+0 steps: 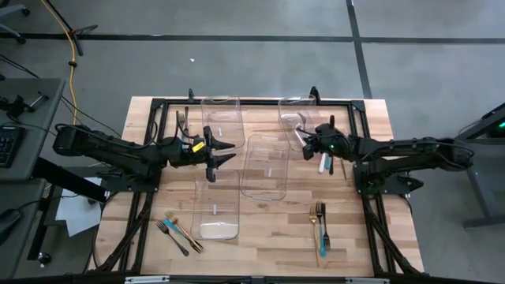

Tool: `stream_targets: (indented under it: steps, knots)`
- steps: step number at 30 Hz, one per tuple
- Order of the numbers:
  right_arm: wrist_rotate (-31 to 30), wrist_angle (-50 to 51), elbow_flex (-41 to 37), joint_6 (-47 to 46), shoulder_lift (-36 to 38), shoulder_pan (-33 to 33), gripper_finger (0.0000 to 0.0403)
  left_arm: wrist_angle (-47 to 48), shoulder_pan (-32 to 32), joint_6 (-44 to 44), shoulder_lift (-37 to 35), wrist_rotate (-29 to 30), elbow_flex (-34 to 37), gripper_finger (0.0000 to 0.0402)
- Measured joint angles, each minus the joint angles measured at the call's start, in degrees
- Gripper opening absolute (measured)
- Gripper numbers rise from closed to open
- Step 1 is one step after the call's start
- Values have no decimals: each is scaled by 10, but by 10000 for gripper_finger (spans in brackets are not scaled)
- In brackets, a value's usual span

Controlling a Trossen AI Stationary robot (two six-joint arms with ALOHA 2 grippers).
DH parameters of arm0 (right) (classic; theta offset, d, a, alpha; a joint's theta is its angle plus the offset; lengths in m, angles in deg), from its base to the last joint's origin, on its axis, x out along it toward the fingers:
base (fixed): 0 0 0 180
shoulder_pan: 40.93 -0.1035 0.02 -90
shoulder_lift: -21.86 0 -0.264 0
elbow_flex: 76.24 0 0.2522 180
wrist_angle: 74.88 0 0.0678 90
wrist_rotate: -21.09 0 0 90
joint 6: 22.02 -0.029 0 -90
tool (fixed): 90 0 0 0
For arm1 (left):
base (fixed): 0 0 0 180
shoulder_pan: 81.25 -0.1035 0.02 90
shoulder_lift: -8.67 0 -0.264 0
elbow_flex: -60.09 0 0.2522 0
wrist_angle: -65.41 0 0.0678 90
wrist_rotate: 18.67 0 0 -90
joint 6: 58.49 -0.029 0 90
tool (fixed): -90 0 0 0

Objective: Sort silverware by color (type)
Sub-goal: Put the white fork into the top right transparent bin, then put the blue fork into the center transparent bin

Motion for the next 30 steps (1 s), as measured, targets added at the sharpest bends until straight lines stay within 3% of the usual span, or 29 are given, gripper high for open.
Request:
stream_targets:
  steps: [8,19,30]
  knots:
    - [19,1,20,4,-45,15,25,-1,0,0,0,0,0,135]
    - [12,-11,27,31,-53,16,110,14,0,10,0,0,0,135]
    - [12,-123,27,137,1,-23,118,14,0,10,0,0,0,135]
